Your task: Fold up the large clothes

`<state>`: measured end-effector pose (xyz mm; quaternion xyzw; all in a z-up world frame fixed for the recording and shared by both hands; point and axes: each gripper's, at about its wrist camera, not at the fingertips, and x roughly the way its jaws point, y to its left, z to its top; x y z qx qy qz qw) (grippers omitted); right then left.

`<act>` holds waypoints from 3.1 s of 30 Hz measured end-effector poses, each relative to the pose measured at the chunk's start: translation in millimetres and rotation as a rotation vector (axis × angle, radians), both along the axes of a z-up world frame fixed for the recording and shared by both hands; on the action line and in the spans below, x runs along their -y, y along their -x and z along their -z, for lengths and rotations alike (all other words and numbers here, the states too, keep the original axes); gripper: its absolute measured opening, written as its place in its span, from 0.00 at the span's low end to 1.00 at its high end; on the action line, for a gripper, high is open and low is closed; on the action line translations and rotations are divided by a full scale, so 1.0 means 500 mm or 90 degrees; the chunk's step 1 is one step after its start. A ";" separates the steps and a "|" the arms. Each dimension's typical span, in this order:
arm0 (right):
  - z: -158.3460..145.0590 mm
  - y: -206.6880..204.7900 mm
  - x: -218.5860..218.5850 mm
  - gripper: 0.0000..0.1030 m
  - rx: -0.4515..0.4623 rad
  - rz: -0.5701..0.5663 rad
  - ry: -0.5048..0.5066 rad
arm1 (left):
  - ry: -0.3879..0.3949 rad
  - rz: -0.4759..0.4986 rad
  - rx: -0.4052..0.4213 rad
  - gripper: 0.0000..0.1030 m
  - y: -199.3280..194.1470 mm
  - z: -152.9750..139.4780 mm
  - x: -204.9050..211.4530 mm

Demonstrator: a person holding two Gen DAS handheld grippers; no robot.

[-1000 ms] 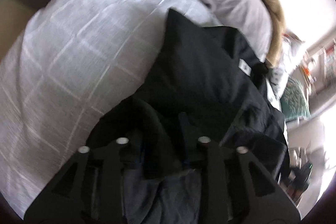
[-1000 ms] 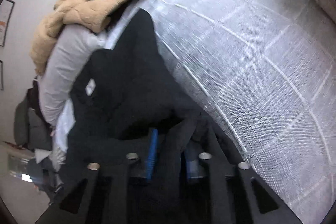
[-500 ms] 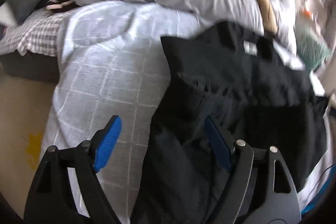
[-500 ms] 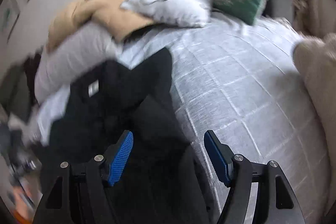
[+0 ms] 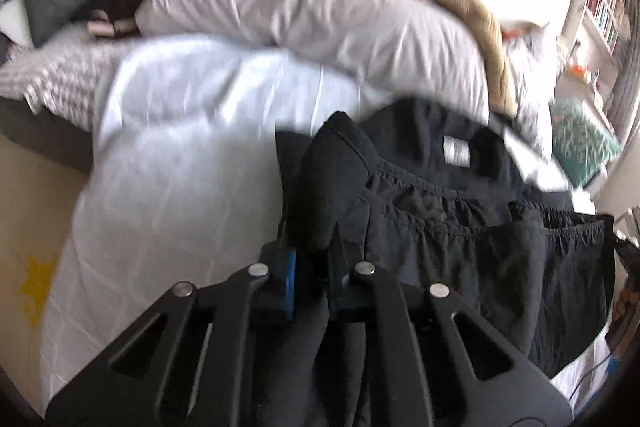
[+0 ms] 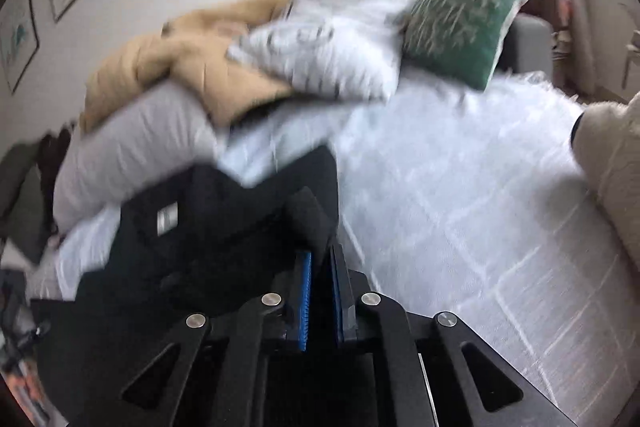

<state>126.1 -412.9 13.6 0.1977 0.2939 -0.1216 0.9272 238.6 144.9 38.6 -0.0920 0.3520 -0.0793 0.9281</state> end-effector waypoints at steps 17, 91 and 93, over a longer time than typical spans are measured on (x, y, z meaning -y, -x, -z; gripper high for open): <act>-0.023 -0.436 0.017 0.03 0.025 0.085 0.168 | -0.112 -0.124 0.079 0.13 -0.414 0.069 0.099; 0.102 -0.047 -0.080 0.25 -0.073 0.069 -0.251 | 0.220 -0.119 -0.131 0.22 0.017 0.111 0.046; 0.084 -0.035 -0.078 0.24 -0.082 0.060 -0.254 | 0.202 -0.096 -0.134 0.22 0.042 0.090 0.031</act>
